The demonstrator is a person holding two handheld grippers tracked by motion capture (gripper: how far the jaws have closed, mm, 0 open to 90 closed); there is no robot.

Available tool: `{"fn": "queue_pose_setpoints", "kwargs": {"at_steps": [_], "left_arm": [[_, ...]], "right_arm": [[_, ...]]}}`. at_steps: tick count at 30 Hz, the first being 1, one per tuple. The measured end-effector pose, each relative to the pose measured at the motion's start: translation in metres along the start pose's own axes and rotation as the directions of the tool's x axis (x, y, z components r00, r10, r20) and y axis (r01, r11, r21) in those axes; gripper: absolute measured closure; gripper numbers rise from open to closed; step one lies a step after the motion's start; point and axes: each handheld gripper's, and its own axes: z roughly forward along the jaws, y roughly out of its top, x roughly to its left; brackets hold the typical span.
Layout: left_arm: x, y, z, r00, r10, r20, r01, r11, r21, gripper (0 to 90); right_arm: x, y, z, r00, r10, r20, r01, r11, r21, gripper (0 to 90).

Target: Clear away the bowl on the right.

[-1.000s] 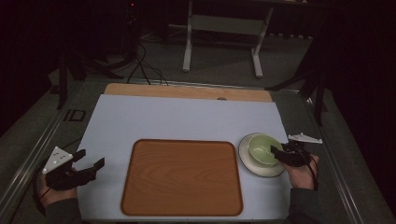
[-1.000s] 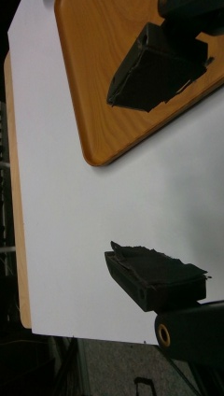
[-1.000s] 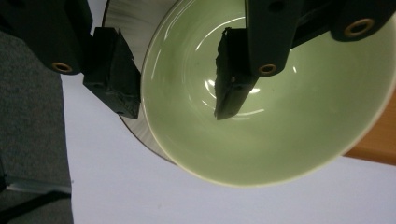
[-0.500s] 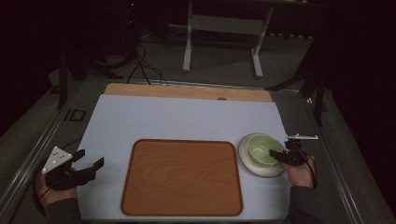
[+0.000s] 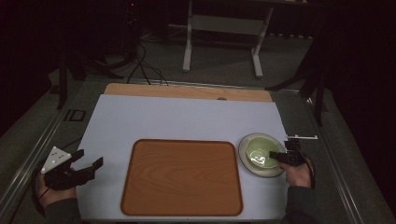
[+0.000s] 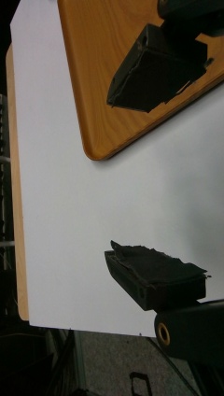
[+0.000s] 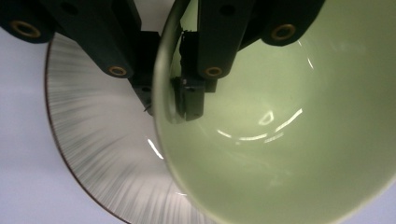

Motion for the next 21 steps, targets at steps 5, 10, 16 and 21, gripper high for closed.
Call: {"fn": "queue_pose_setpoints", "kwargs": {"at_steps": [5,10,16,21], "left_arm": [[0.000,0.001,-0.001,1.0000,0.001,-0.006,-0.001,1.0000,-0.006,21.9],[0.000,0.002,-0.003,0.9999,0.008,-0.009,-0.008,0.9999,-0.011,21.9],[0.001,0.002,-0.006,0.9999,0.006,-0.015,-0.006,0.9997,-0.024,21.9],[0.001,0.003,-0.007,0.9999,0.005,-0.016,-0.006,0.9997,-0.026,21.9]], "right_arm": [[0.002,-0.004,-0.002,0.9997,0.024,-0.004,-0.024,0.9994,-0.025,82.9],[0.001,-0.006,-0.006,0.9988,0.043,-0.023,-0.044,0.9978,-0.050,83.2],[0.000,-0.008,-0.013,0.9978,0.065,-0.016,-0.066,0.9942,-0.085,83.3],[-0.001,-0.008,-0.014,0.9970,0.077,-0.006,-0.077,0.9922,-0.098,83.3]]}}
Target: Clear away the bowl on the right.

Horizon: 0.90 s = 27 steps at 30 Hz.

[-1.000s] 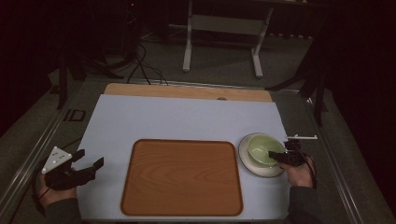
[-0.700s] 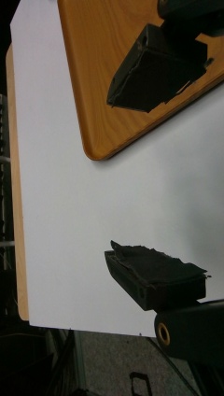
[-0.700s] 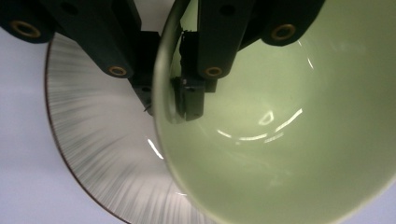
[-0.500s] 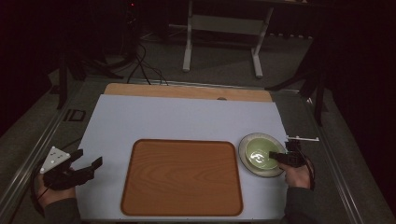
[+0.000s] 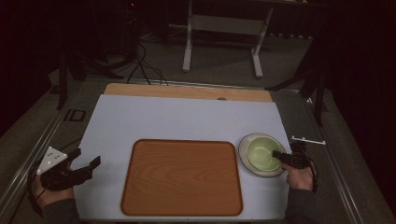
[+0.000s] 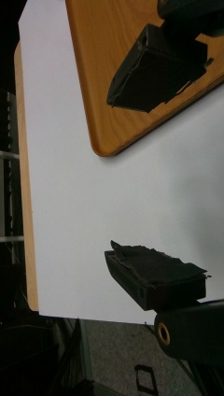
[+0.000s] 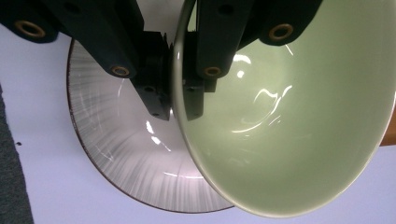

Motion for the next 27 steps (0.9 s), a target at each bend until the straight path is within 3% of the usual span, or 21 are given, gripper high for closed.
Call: {"fn": "queue_pose_setpoints", "kwargs": {"at_steps": [9,27], "left_arm": [[0.000,0.001,0.000,1.0000,0.007,-0.003,-0.007,1.0000,0.000,21.9],[0.000,0.001,0.001,1.0000,0.002,-0.007,-0.002,1.0000,0.002,21.9]], "right_arm": [[-0.002,0.001,-0.004,0.9995,0.028,-0.012,-0.028,0.9993,-0.024,83.3],[0.004,0.005,-0.013,0.9990,0.035,-0.029,-0.037,0.9968,-0.070,83.3]]}}
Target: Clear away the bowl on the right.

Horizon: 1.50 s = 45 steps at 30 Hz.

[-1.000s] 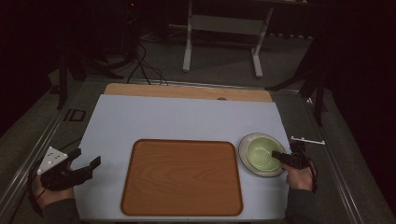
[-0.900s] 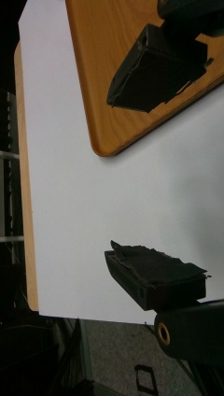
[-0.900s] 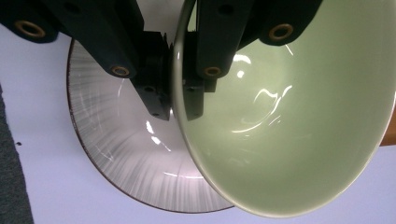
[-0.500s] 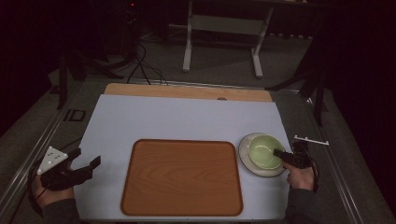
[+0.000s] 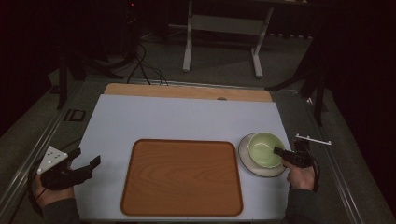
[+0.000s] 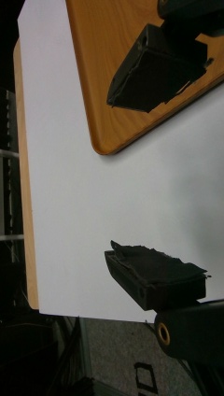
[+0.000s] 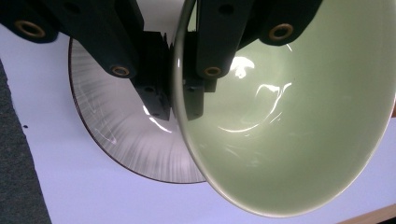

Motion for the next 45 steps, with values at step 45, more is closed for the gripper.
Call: {"fn": "queue_pose_setpoints", "kwargs": {"at_steps": [45], "left_arm": [[-0.001,0.002,0.002,0.9998,0.014,-0.010,-0.014,0.9998,0.010,22.1]], "right_arm": [[0.047,0.008,-0.009,0.9931,-0.085,-0.081,0.081,0.9954,-0.050,83.2]]}}
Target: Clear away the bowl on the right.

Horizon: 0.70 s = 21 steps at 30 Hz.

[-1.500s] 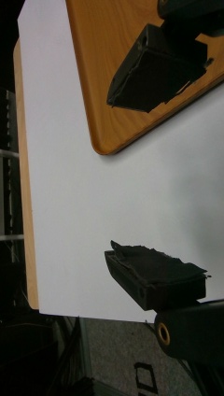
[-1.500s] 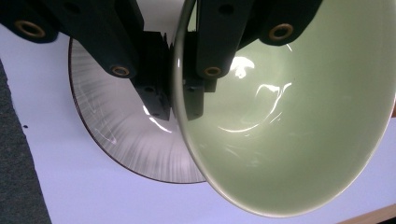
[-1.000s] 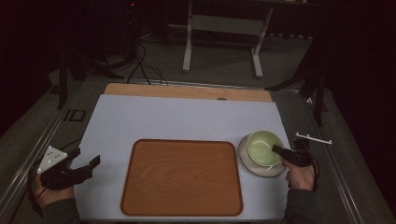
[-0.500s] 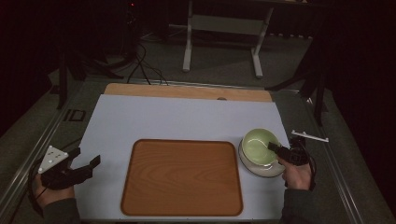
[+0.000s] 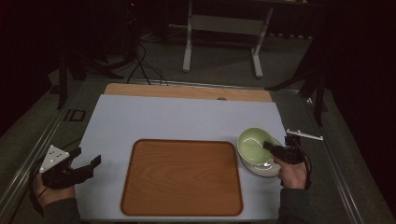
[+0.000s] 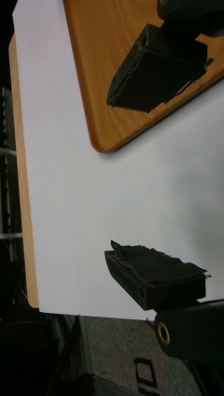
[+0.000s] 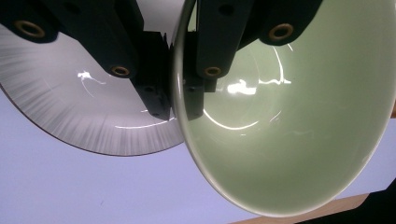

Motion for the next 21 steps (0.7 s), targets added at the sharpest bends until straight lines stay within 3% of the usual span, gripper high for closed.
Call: {"fn": "queue_pose_setpoints", "kwargs": {"at_steps": [21], "left_arm": [[-0.001,0.001,-0.001,1.0000,-0.003,-0.003,0.003,1.0000,-0.006,22.1]], "right_arm": [[0.013,0.001,0.002,0.9994,-0.023,-0.024,0.023,0.9997,-0.006,83.2]]}}
